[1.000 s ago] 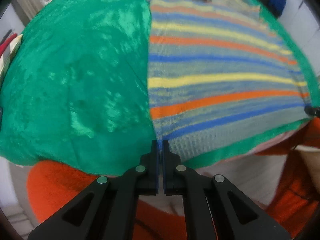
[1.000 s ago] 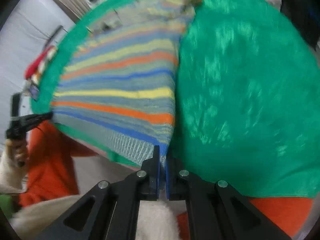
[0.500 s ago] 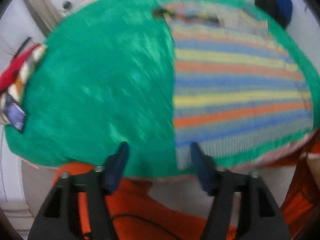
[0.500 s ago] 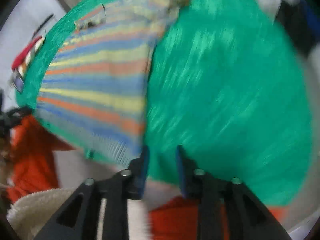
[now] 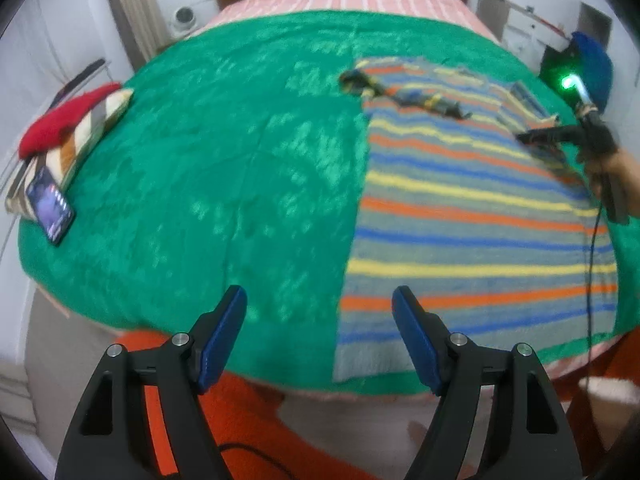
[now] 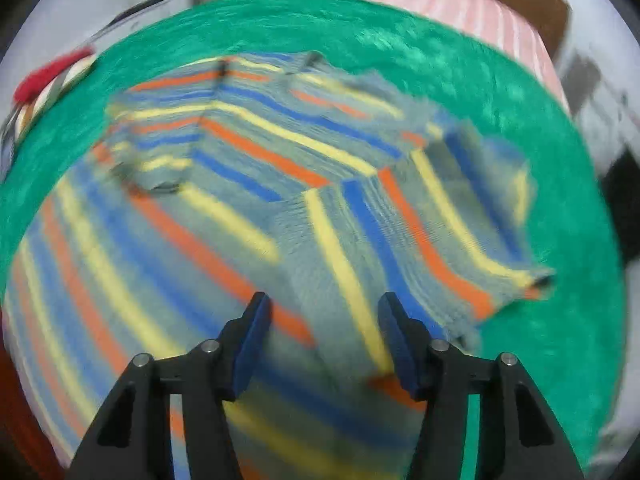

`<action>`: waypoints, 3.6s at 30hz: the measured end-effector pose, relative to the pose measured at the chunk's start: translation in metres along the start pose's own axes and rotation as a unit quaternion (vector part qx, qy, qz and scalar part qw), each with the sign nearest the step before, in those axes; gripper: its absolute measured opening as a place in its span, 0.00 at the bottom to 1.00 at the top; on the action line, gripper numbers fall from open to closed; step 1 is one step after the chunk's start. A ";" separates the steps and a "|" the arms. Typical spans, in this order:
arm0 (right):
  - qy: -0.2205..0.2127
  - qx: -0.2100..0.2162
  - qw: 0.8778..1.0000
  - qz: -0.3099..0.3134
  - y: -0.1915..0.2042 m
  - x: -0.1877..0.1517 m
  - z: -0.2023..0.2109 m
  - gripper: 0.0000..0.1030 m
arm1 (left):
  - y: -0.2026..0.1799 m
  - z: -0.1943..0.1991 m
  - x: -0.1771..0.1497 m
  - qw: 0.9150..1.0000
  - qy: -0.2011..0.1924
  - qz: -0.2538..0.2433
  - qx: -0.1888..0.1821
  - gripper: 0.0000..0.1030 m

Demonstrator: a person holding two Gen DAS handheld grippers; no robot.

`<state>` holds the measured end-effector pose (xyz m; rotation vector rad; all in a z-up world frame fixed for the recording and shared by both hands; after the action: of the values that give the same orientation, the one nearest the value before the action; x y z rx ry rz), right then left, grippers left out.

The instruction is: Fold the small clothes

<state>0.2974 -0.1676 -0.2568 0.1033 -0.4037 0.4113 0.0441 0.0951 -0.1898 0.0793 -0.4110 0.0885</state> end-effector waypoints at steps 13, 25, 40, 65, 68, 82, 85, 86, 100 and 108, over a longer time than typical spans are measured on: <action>-0.077 -0.089 0.941 -0.318 -0.289 -0.104 0.138 0.04 | -0.016 -0.021 0.003 0.999 0.027 0.024 -0.034 0.75; -0.035 -0.073 0.903 -0.421 -0.323 -0.182 0.092 0.03 | -0.031 -0.010 0.004 0.999 0.032 0.002 -0.022 0.75; -0.108 0.068 0.909 -0.398 -0.296 -0.173 0.119 0.29 | -0.066 0.003 0.018 0.998 0.021 -0.067 -0.006 0.84; -0.139 -0.060 0.955 -0.256 -0.109 -0.233 0.112 0.50 | -0.155 -0.123 0.228 0.980 0.016 -0.197 -0.016 0.09; -0.145 -0.056 0.954 -0.258 -0.110 -0.235 0.110 0.50 | -0.098 -0.094 0.255 0.994 -0.021 -0.101 -0.040 0.08; -0.151 -0.080 0.957 -0.236 -0.101 -0.232 0.102 0.66 | 0.151 -0.144 0.262 0.973 0.022 0.228 0.008 0.07; -0.151 -0.082 0.957 -0.235 -0.101 -0.232 0.101 0.67 | 0.157 -0.155 0.254 0.970 0.033 0.241 -0.013 0.08; -0.150 -0.084 0.957 -0.234 -0.101 -0.231 0.100 0.67 | 0.158 -0.158 0.251 0.969 0.036 0.242 -0.019 0.09; -0.153 -0.090 0.957 -0.229 -0.100 -0.231 0.099 0.69 | 0.198 -0.130 0.218 0.956 -0.008 0.279 -0.086 0.54; -0.154 -0.099 0.958 -0.221 -0.099 -0.230 0.097 0.71 | 0.159 -0.162 0.230 0.968 0.029 0.244 -0.050 0.02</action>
<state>0.1101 -0.3597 -0.2614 0.0594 -0.7086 -0.0929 0.3018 0.2843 -0.2362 -0.1266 -0.3688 0.5535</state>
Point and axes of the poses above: each gripper's, at about its wrist camera, not at the fingertips, and z roughly against the way its jaws point, y to its left, x to its top, the point moved 9 cm from there along -z, roughly the way its jaws point, and after that the axes turned 8 degrees about y, right-handed, at the moved point
